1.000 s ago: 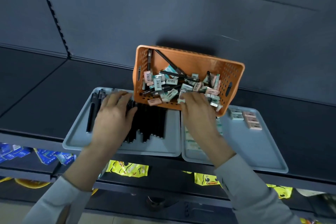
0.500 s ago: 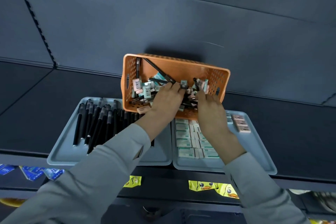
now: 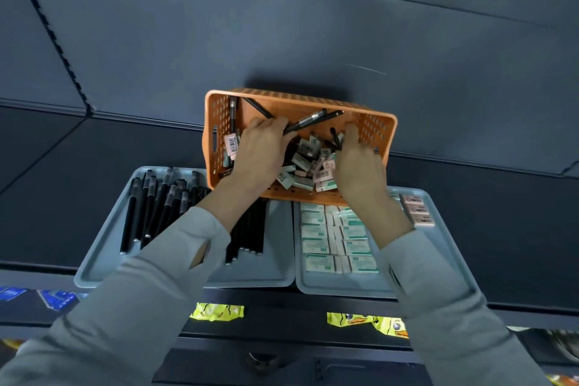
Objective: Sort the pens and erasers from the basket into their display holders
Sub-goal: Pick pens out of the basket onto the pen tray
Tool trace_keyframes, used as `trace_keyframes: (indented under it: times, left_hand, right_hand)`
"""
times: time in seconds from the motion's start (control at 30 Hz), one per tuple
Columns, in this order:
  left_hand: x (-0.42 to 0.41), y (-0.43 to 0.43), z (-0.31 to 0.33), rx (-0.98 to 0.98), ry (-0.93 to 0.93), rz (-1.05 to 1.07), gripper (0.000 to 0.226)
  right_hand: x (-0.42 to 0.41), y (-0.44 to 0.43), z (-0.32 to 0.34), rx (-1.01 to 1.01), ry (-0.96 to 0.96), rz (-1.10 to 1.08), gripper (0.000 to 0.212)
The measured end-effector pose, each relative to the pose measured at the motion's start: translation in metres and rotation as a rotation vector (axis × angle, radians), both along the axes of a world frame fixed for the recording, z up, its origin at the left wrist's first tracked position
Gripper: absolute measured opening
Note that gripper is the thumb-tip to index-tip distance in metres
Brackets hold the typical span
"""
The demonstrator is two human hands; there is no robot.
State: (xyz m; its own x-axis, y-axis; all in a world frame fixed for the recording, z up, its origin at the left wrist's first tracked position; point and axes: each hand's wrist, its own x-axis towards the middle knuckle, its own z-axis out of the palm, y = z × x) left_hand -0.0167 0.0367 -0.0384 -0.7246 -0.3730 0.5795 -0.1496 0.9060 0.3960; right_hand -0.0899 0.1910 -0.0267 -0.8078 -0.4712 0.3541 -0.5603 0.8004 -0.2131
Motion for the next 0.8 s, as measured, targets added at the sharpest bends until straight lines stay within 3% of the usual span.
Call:
trace_keyframes:
  times: [0.1, 0.3, 0.4, 0.5, 0.67, 0.8]
  left_hand:
    - [0.008, -0.005, 0.0, 0.03, 0.013, -0.056, 0.014]
    - [0.033, -0.012, -0.005, 0.074, 0.138, -0.111, 0.023]
    - [0.053, -0.006, -0.003, 0.139, 0.14, -0.166, 0.019]
    - [0.07, 0.003, 0.001, 0.312, 0.097, -0.178, 0.021]
    - [0.087, 0.004, -0.012, 0.629, 0.065, -0.151, 0.024]
    - [0.092, 0.006, -0.019, 0.95, 0.037, -0.224, 0.022]
  right_hand:
    - [-0.018, -0.017, 0.001, 0.104, -0.095, -0.017, 0.018]
    - [-0.006, -0.009, 0.011, -0.077, -0.036, 0.148, 0.031]
    - [0.007, -0.002, 0.007, -0.283, -0.324, 0.301, 0.028]
    - [0.017, 0.008, 0.002, -0.346, -0.561, 0.413, 0.043]
    - [0.021, 0.02, -0.01, -0.236, -0.657, 0.554, 0.07]
    - [0.029, 0.019, -0.014, -0.495, -0.834, 0.466, 0.055]
